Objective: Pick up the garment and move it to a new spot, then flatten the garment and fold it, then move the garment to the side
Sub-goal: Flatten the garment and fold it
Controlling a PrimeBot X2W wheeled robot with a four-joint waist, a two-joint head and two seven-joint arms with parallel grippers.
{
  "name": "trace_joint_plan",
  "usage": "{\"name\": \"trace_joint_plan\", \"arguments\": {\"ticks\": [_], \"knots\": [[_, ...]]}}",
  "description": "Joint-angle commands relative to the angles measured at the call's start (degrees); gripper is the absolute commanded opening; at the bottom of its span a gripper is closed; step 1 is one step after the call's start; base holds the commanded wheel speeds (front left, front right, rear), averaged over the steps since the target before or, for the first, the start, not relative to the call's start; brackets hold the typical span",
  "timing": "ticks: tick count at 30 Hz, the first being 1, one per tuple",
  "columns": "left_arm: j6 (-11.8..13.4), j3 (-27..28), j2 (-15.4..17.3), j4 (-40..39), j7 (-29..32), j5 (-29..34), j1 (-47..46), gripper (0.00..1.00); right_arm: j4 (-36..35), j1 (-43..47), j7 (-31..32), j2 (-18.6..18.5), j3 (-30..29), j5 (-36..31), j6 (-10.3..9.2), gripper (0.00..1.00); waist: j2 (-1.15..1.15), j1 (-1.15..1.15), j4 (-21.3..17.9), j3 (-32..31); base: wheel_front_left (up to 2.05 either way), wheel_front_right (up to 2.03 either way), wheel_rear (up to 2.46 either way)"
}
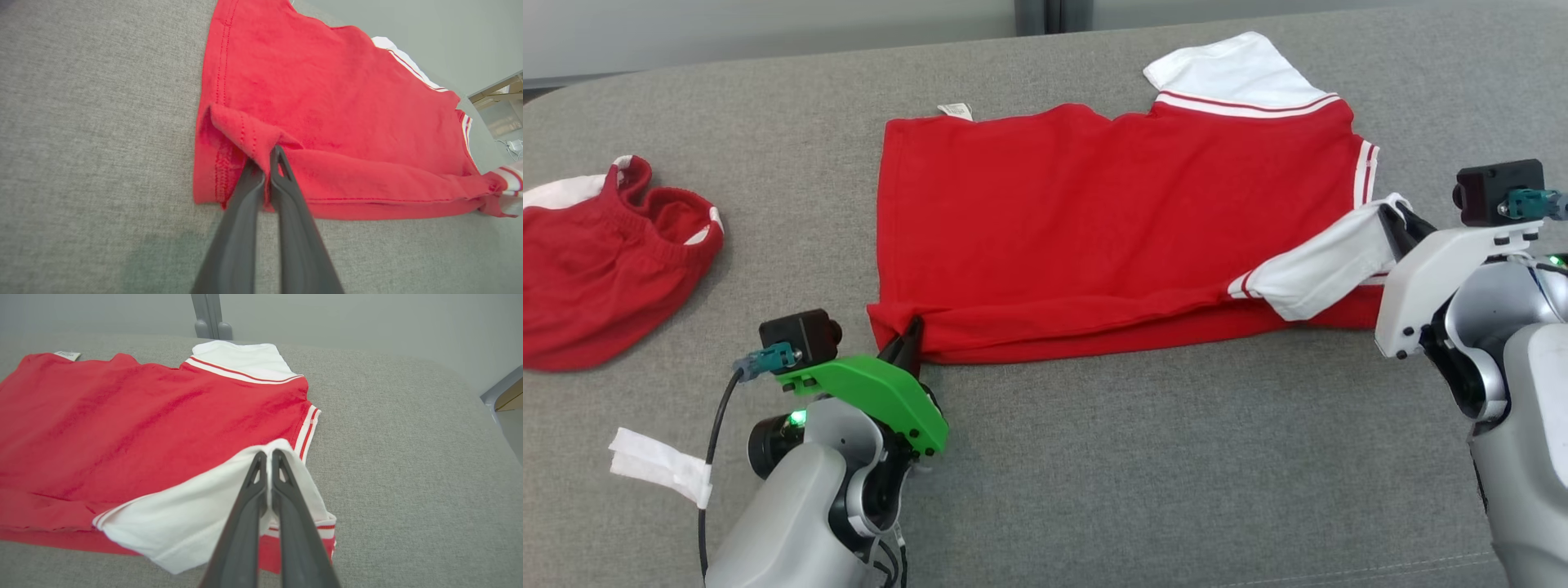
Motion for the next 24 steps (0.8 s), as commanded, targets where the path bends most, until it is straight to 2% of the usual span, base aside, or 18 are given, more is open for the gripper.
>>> {"name": "trace_joint_plan", "arguments": {"ticks": [1,9,10,11,12,13,20,24], "knots": [[-0.4,0.2,-0.3,1.0,-0.5,0.4,-1.7,0.00,1.1,-1.6,-1.2,-0.3,0.3,-0.4,-0.10,0.00,0.00,0.00,0.2,1.0,0.00,0.00,0.00],[-1.7,0.6,-1.9,6.1,-3.4,0.7,-5.8,0.00,6.8,-7.0,-7.3,0.4,0.9,-2.0,-0.10,0.00,0.00,0.00,0.8,3.0,0.00,0.00,0.00],[-1.8,0.6,-2.1,6.6,-3.5,0.7,-6.2,0.00,7.4,-7.5,-8.2,0.5,0.8,-2.4,-0.10,0.37,0.00,0.00,0.9,3.2,0.00,0.00,0.00],[-1.9,0.6,-2.3,7.1,-3.7,0.6,-6.5,0.36,8.1,-7.9,-9.3,0.9,0.7,-2.5,-0.10,1.00,0.00,0.00,1.0,3.3,0.00,0.00,0.00],[-1.9,0.4,-2.4,7.5,-3.8,0.9,-6.9,0.91,8.6,-8.3,-10.4,1.5,0.3,-2.3,-0.10,1.00,0.00,0.00,1.0,3.4,0.00,0.00,0.00],[-2.1,0.5,-2.8,7.9,-4.2,0.6,-7.2,1.00,8.9,-9.0,-12.1,2.0,0.2,-2.0,-0.10,1.00,0.00,0.00,1.1,3.6,0.00,0.00,0.00],[-2.4,0.3,-2.7,9.3,-6.6,1.5,-7.3,1.00,11.3,-10.8,-20.1,2.2,2.2,-1.4,-0.10,1.00,0.00,0.00,1.4,2.9,0.00,0.00,0.00],[-1.4,0.0,-1.0,9.3,-7.9,2.9,-5.3,1.00,11.9,-8.9,-21.1,1.4,1.9,-1.3,-0.10,1.00,0.00,0.00,1.6,1.5,0.00,0.00,0.00]]}}
